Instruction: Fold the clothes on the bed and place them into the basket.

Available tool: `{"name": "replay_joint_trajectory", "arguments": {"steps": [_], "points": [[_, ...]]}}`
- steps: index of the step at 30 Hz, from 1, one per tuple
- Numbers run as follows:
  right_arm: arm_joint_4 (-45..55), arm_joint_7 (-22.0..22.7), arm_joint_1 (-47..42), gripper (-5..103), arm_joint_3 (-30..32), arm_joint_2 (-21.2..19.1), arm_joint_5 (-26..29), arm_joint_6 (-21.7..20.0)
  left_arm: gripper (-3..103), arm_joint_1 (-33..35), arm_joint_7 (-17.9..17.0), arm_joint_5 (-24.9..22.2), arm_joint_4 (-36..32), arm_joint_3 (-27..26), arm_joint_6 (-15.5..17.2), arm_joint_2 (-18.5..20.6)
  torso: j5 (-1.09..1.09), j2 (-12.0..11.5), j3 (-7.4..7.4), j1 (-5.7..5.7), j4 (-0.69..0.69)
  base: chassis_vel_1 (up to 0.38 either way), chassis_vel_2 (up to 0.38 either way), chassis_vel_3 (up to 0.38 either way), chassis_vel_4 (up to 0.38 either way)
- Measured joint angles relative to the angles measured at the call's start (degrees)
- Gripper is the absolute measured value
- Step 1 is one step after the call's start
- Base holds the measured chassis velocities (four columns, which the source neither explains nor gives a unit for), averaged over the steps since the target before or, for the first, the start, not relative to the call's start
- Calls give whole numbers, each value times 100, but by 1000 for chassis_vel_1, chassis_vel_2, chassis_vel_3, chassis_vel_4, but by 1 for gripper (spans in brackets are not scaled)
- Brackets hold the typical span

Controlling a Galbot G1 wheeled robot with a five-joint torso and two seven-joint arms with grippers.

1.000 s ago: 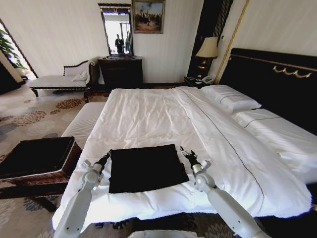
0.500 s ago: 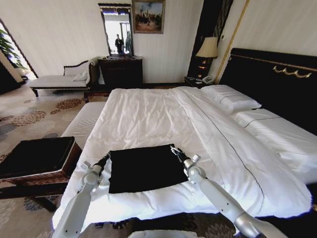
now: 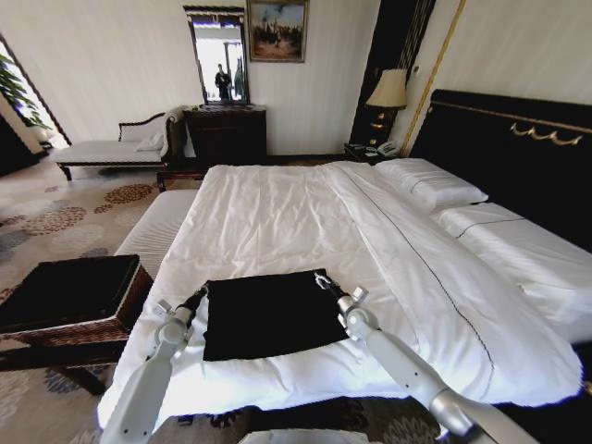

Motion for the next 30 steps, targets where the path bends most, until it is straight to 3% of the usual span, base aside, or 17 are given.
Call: {"name": "replay_joint_trajectory", "arguments": {"steps": [6,8,12,14,16,20,30], "points": [[10,-101,-3,32,0,-6,-25,99,0,11,1,10,-19,3,0,-13,0,0,0,0,1,0,0,0,0],[10,-101,-3,32,0,-5,-35,109,0,12,1,10,-23,4,0,-14,0,0,0,0,0,0,0,0,0],[9,-97,-5,11,15,24,-87,222,0,9,4,10,-33,5,0,-13,0,0,0,0,0,0,0,0,0],[17,-94,-5,11,43,39,-101,271,0,9,8,4,-45,5,0,-10,0,0,0,0,1,0,0,0,0],[138,-89,-8,2,160,71,-155,473,0,15,27,-30,-117,-22,-1,4,0,0,0,0,1,0,0,0,0],[479,-166,-78,1,403,9,-258,790,0,90,73,-172,-403,-94,-12,78,0,0,1,0,3,0,0,0,0],[1990,-806,-609,0,1067,-581,104,1404,0,318,-22,-1190,-2233,-457,24,527,0,1,0,-1,-1,0,0,0,0]]}}
